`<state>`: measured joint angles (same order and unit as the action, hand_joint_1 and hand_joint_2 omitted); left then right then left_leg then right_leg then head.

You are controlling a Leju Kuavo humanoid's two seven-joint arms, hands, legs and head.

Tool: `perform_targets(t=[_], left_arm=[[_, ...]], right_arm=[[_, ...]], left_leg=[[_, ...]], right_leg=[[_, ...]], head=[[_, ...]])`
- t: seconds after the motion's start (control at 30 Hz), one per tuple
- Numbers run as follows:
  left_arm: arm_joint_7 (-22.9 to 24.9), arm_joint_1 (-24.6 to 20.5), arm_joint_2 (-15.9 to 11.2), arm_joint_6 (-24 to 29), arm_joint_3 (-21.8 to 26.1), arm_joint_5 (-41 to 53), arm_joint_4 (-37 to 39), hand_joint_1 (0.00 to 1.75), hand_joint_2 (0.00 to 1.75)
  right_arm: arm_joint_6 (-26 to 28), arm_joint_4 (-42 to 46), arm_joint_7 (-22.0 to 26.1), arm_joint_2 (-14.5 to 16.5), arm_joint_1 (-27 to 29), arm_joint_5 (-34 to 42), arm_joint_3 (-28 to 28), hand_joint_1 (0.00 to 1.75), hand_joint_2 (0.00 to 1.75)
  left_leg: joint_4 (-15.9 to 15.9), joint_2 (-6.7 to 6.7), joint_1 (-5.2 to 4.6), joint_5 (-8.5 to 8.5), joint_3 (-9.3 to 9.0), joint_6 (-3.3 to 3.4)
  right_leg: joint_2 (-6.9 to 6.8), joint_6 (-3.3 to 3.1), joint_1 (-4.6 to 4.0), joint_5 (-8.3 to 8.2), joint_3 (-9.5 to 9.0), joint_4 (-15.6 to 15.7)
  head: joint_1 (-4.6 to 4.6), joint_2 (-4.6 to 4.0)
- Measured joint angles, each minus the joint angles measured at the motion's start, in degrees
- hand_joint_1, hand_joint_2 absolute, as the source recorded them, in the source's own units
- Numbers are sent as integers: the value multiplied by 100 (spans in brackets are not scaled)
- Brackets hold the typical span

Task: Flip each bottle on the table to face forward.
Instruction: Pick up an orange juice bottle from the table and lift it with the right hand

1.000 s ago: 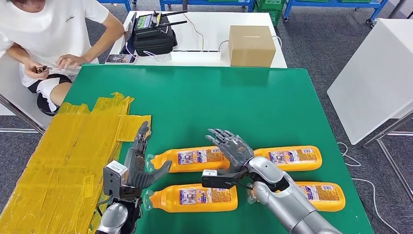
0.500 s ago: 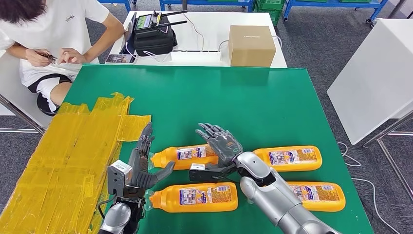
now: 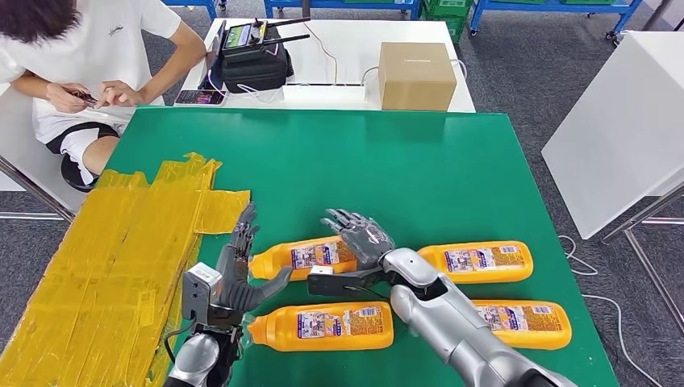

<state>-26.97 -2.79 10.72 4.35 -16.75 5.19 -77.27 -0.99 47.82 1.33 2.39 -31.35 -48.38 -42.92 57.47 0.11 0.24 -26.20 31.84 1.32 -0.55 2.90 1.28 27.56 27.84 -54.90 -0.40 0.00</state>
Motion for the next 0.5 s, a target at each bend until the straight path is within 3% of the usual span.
perform_targets(t=[0.23, 0.5], left_arm=[[-24, -174, 8, 9, -110, -79, 142, 0, 175], [-110, -336, 9, 26, -262, -180, 251, 0, 175]], right_arm=[[-478, -1148, 66, 258, -511, 345, -86, 0, 175], [-595, -1836, 228, 412, -841, 587, -86, 5, 175]], left_leg=[[2, 1, 0, 1, -5, 2], [1, 2, 0, 1, -21, 2]], right_leg=[[1, 0, 1, 0, -2, 0], [5, 0, 1, 0, -14, 0]], head=[[0, 0], [1, 0]])
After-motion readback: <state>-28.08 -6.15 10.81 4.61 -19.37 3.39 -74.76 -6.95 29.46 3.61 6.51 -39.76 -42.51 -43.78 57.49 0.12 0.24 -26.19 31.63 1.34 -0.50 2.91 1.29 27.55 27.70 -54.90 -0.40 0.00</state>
